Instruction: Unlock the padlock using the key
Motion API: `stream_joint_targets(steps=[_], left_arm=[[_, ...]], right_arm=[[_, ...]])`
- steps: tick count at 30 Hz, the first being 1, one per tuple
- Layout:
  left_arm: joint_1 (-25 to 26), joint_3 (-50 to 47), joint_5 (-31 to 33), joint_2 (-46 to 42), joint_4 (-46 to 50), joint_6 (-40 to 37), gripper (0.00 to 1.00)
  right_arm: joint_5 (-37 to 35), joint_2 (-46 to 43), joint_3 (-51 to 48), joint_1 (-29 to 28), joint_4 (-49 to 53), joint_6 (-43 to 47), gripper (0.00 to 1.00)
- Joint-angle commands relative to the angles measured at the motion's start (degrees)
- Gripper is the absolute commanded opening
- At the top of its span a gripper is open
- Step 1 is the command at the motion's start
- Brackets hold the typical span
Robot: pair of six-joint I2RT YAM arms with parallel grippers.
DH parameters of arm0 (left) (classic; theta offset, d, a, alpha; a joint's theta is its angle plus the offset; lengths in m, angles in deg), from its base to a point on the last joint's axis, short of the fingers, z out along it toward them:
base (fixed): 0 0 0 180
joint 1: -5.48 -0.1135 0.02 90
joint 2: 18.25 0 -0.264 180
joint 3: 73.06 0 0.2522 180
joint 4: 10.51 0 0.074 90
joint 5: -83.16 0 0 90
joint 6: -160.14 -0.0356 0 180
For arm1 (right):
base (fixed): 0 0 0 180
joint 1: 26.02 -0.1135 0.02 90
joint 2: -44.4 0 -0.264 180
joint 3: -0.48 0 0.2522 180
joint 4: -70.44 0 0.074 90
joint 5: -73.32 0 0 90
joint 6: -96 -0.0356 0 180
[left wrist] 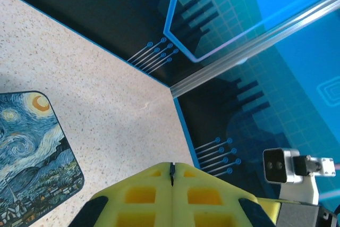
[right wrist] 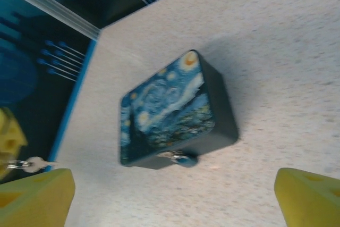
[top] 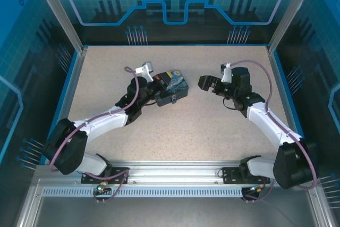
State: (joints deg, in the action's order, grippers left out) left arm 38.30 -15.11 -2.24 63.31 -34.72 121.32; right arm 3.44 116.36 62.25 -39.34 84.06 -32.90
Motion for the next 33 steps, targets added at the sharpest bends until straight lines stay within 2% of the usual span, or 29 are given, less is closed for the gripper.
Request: stream_joint_targets(steps=[1, 3, 7, 11, 15, 19, 24, 33], left_arm=[[0.53, -2.35, 5.40, -0.46, -12.06, 4.00, 0.00], [0.96, -3.51, 7.31, 0.03, -15.23, 6.06, 0.00], [1.68, -5.04, 10.27, 1.43, -19.66, 11.39, 0.00], [2.34, -5.51, 11.40, 3.33, -22.55, 15.69, 0.00], [2.68, -5.25, 11.23, 4.54, -22.54, 18.96, 0.00], [3.03, -5.00, 11.09, 4.55, -20.78, 19.87, 0.00], [3.11, -5.16, 10.96, 4.97, -20.34, 20.87, 0.00], [3.29, -4.82, 10.52, 5.94, -21.03, 21.11, 0.00]], right_arm=[[8.79, 1.98, -1.65, 0.28, -13.35, -11.36, 0.91], [9.89, 3.65, -2.70, 0.13, -20.01, -17.67, 0.88], [10.56, 8.50, -4.69, -1.01, -35.49, -29.93, 0.73], [10.39, 13.62, -3.51, -3.92, -44.79, -36.63, 0.60], [10.23, 17.09, -0.48, -7.24, -47.08, -37.98, 0.48], [10.14, 18.86, 1.27, -9.83, -48.15, -38.47, 0.41], [9.61, 19.52, 1.24, -12.00, -48.86, -38.74, 0.35], [9.72, 19.53, 0.48, -13.90, -48.48, -38.88, 0.33]])
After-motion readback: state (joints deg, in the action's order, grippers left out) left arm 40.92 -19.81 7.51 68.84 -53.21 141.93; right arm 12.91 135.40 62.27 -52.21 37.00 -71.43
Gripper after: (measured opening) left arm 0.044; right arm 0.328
